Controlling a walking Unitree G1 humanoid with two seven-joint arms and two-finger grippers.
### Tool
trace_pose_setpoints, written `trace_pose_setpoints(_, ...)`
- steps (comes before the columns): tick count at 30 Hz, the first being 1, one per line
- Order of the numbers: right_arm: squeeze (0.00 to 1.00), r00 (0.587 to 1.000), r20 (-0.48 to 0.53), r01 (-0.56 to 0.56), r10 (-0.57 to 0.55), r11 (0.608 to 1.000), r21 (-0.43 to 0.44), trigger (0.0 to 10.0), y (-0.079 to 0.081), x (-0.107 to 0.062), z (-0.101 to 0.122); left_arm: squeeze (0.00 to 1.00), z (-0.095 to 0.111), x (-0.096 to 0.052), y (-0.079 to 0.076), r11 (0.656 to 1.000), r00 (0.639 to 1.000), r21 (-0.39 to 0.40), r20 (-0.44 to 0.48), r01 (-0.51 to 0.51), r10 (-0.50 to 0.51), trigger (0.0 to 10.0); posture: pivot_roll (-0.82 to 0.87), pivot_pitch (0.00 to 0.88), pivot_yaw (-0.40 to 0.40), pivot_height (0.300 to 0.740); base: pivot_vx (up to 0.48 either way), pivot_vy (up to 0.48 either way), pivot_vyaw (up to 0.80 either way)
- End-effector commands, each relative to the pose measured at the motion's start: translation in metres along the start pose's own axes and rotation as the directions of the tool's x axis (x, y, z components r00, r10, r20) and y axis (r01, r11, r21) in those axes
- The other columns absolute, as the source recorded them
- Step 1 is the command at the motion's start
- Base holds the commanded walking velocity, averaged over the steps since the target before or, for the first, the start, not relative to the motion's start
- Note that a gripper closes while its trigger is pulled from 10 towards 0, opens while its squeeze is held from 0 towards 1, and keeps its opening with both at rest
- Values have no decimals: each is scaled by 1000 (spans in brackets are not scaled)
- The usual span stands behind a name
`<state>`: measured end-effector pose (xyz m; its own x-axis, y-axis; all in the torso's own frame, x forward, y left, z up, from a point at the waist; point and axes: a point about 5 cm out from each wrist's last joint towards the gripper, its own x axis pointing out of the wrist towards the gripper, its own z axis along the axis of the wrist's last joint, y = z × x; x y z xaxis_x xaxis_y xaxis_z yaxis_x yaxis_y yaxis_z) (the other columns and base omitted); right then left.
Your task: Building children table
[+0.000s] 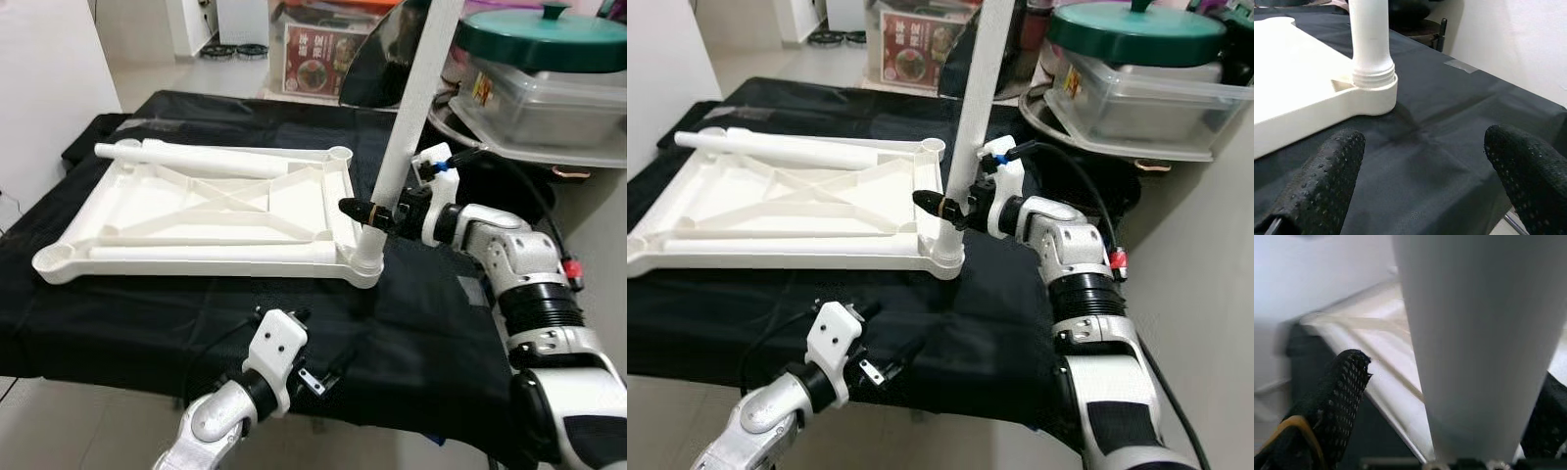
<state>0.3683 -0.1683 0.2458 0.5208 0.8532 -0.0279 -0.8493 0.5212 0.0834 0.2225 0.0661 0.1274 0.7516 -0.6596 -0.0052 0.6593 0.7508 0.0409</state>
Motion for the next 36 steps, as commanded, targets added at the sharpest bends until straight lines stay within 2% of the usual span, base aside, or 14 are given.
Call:
trace_pose_setpoints(1,1000,991,59,-121,122,992,-25,10000,8,0,12,0,-5,-1,-1,1000,1000,3,-24,3,-3,10000,143,48,-88,740,0,0,0)
trace_pose_setpoints(2,1000,980,75,-182,183,983,-11,10000,10,-4,15,0,-5,-1,-1,1000,1000,3,-23,3,-3,10000,144,50,-88,740,0,0,0)
trace_pose_setpoints(3,718,968,82,-238,237,971,6,10000,11,-8,18,0,-5,-1,-1,1000,1000,2,-24,2,-2,10000,144,50,-87,740,0,0,0)
trace_pose_setpoints(4,0,962,74,-265,264,964,5,10000,11,-9,18,0,-5,-1,-1,1000,1000,2,-24,1,-1,10000,144,50,-87,740,0,0,0)
trace_pose_setpoints(12,0,930,2,-367,367,930,-14,10000,13,-10,12,0,-5,-1,-1,1000,1000,2,-25,4,-4,10000,146,51,-87,740,0,0,0)
trace_pose_setpoints(13,0,931,-5,-364,364,931,-14,4314,13,-8,11,0,-4,-1,-1,1000,1000,2,-25,3,-3,10000,149,55,-87,740,0,0,0)
trace_pose_setpoints(14,0,931,-5,-364,364,931,-14,4314,13,-8,11,0,-4,-1,-1,1000,1000,2,-25,3,-3,10000,149,55,-87,740,0,0,0)
trace_pose_setpoints(15,0,928,-12,-372,372,928,-10,0,14,-6,10,0,-4,-1,-1,1000,1000,1,-25,2,-2,10000,149,55,-87,740,0,0,0)
trace_pose_setpoints(21,0,994,-32,-106,103,988,-115,0,0,14,7,0,-4,-1,0,1000,1000,0,-25,-1,1,10000,146,58,-86,740,0,0,0)
trace_pose_setpoints(29,0,995,-12,93,-95,988,-120,0,-14,12,7,0,-4,0,0,1000,1000,0,-25,-3,3,10000,143,61,-83,740,0,0,0)
trace_pose_setpoints(32,0,961,-26,270,-274,958,-100,0,-26,10,4,0,-4,0,1,1000,1000,1,-26,-3,4,10000,138,64,-78,740,0,0,0)
trace_pose_setpoints(33,0,867,-44,493,-497,867,-75,0,-39,7,-5,0,-4,0,1,1000,1000,4,-27,-3,3,10000,136,64,-76,740,0,0,0)
trace_pose_setpoints(34,0,867,-44,493,-497,867,-75,0,-39,7,-5,0,-4,0,1,1000,1000,4,-27,-3,3,10000,136,64,-76,740,0,0,0)
trace_pose_setpoints(36,0,672,-41,740,-740,672,5,0,-50,0,-16,0,-4,0,2,1000,1000,6,-29,-2,2,10000,137,63,-77,740,0,0,0)
